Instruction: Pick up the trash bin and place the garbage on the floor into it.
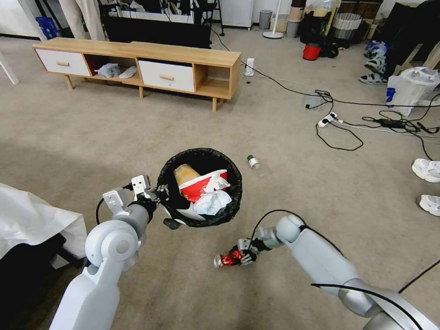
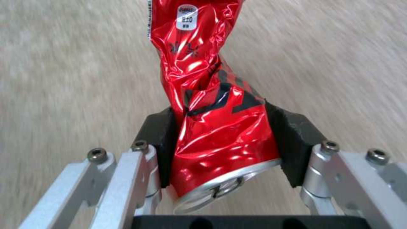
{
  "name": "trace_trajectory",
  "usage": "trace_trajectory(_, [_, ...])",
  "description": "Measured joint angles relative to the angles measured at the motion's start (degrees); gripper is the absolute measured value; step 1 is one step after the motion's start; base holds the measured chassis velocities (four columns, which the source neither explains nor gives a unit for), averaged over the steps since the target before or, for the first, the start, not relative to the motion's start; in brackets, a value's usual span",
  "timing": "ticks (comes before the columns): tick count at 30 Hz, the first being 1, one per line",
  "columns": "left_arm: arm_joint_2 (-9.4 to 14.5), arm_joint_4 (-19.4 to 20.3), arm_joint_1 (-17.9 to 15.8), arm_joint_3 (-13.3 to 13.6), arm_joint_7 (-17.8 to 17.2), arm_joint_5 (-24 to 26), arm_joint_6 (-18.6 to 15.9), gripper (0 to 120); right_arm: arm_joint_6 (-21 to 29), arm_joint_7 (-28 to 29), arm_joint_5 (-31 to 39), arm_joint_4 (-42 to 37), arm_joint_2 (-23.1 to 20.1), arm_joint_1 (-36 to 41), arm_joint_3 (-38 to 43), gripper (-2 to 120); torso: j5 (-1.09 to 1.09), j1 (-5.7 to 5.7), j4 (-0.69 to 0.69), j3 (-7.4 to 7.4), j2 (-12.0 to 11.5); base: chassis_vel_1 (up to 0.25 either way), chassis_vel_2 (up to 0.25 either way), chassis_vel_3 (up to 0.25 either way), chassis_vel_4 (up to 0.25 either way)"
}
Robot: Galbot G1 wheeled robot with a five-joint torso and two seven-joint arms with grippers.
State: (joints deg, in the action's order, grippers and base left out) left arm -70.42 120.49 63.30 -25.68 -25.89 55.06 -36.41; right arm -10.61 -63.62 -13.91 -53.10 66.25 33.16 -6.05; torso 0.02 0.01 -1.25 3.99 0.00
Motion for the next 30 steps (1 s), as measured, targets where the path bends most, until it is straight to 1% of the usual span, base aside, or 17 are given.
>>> trace_trajectory(1, [0.0, 0.0, 0.0, 0.0, 0.0, 0.0, 0.0, 3, 0.0, 0.0, 0.0, 0.0, 0.0, 0.0, 0.0, 46, 0.0, 0.0, 0.0, 0.0, 0.0, 0.0, 0.0, 0.0, 0.0])
trace_trajectory(3, [0.34, 0.2, 0.01, -0.04, -0.06, 0.17, -0.05, 3, 0.01, -0.27, 0.76, -1.54, -2.92, 0.52, 1.9, 46, 0.0, 0.0, 0.0, 0.0, 0.0, 0.0, 0.0, 0.0, 0.0])
trace_trajectory(4, [0.34, 0.2, 0.01, -0.04, -0.06, 0.17, -0.05, 3, 0.01, -0.27, 0.76, -1.54, -2.92, 0.52, 1.9, 46, 0.0, 0.0, 0.0, 0.0, 0.0, 0.0, 0.0, 0.0, 0.0])
trace_trajectory(7, [0.54, 0.26, -0.13, -0.04, -0.21, 0.39, -0.12, 3, 0.07, -0.62, 1.54, -3.1, -5.96, 1.08, 3.88, 46, -0.01, 0.0, -0.01, 0.0, 0.0, 0.0, 0.0, 0.0, 0.0])
trace_trajectory(8, [0.54, 0.26, -0.13, -0.04, -0.21, 0.39, -0.12, 3, 0.07, -0.62, 1.54, -3.1, -5.96, 1.08, 3.88, 46, -0.01, 0.0, -0.01, 0.0, 0.0, 0.0, 0.0, 0.0, 0.0])
trace_trajectory(10, [0.64, 0.32, -0.3, 0.02, -0.5, 0.69, -0.18, 3, 0.14, -1.19, 2.45, -4.56, -8.26, 1.51, 5.57, 46, 0.0, 0.0, -0.01, 0.0, 0.0, 0.0, 0.0, 0.0, 0.0])
trace_trajectory(11, [0.64, 0.32, -0.3, 0.02, -0.5, 0.69, -0.18, 3, 0.14, -1.19, 2.45, -4.56, -8.26, 1.51, 5.57, 46, 0.0, 0.0, -0.01, 0.0, 0.0, 0.0, 0.0, 0.0, 0.0])
trace_trajectory(12, [0.69, 0.33, -0.34, 0.07, -0.63, 0.8, -0.22, 3, 0.18, -1.58, 3.46, -5.71, -9.84, 1.76, 6.81, 46, -0.01, 0.0, -0.01, 0.0, 0.0, 0.0, 0.0, 0.0, 0.0])
trace_trajectory(14, [0.79, 0.34, -0.35, 0.17, -0.65, 0.86, -0.24, 3, 0.42, -2.33, 5.28, -7.77, -12.1, 2.12, 8.63, 46, 0.03, 0.0, 0.01, 0.0, 0.0, 0.0, 0.0, 0.0, 0.0])
trace_trajectory(15, [0.79, 0.34, -0.35, 0.17, -0.65, 0.86, -0.24, 3, 0.42, -2.33, 5.28, -7.77, -12.1, 2.12, 8.63, 46, 0.03, 0.0, 0.01, 0.0, 0.0, 0.0, 0.0, 0.0, 0.0])
trace_trajectory(17, [0.85, 0.31, -0.35, 0.28, -0.65, 0.86, -0.24, 3, 0.99, -2.89, 7.76, -10.45, -14.51, 2.47, 10.76, 46, -0.03, 0.0, 0.01, -0.01, 0.0, 0.0, 0.0, 0.0, 0.0])
trace_trajectory(18, [0.85, 0.31, -0.35, 0.28, -0.65, 0.86, -0.24, 3, 0.99, -2.89, 7.76, -10.45, -14.51, 2.47, 10.76, 46, -0.03, 0.0, 0.01, -0.01, 0.0, 0.0, 0.0, 0.0, 0.0])
trace_trajectory(21, [1.07, 0.12, -0.51, 0.42, -0.55, 0.95, -0.24, 3, 1.87, -3.62, 11.8, -14.96, -17.94, 3.4, 14.77, 46, 0.0, 0.0, 0.0, 0.0, 0.0, 0.0, 0.0, 0.0, 0.0])
trace_trajectory(22, [1.07, 0.12, -0.51, 0.42, -0.55, 0.95, -0.24, 3, 1.87, -3.62, 11.8, -14.96, -17.94, 3.4, 14.77, 46, 0.0, 0.0, 0.0, 0.0, 0.0, 0.0, 0.0, 0.0, 0.0])
trace_trajectory(24, [1.22, -0.01, -0.57, 0.47, -0.48, 1.05, -0.25, 3, 2.36, -3.96, 13.93, -17.73, -19.98, 4.1, 17.76, 46, -0.01, 0.0, -0.01, 0.0, 0.0, 0.0, 0.0, 0.0, 0.0])
trace_trajectory(28, [1.28, -0.05, -0.6, 0.56, -0.4, 1.11, -0.25, 3, 2.91, -4.22, 15.47, -19.86, -21.21, 4.58, 20.51, 46, -0.01, 0.0, -0.01, 0.0, 0.0, 0.0, 0.0, 0.0, 0.0])
trace_trajectory(30, [1.41, -0.09, -0.6, 0.67, -0.37, 1.19, -0.27, 3, 3.58, -4.43, 17.22, -22.33, -22.06, 4.86, 23.99, 46, -0.01, 0.0, 0.0, 0.0, 0.0, 0.0, 0.0, 0.0, 0.0])
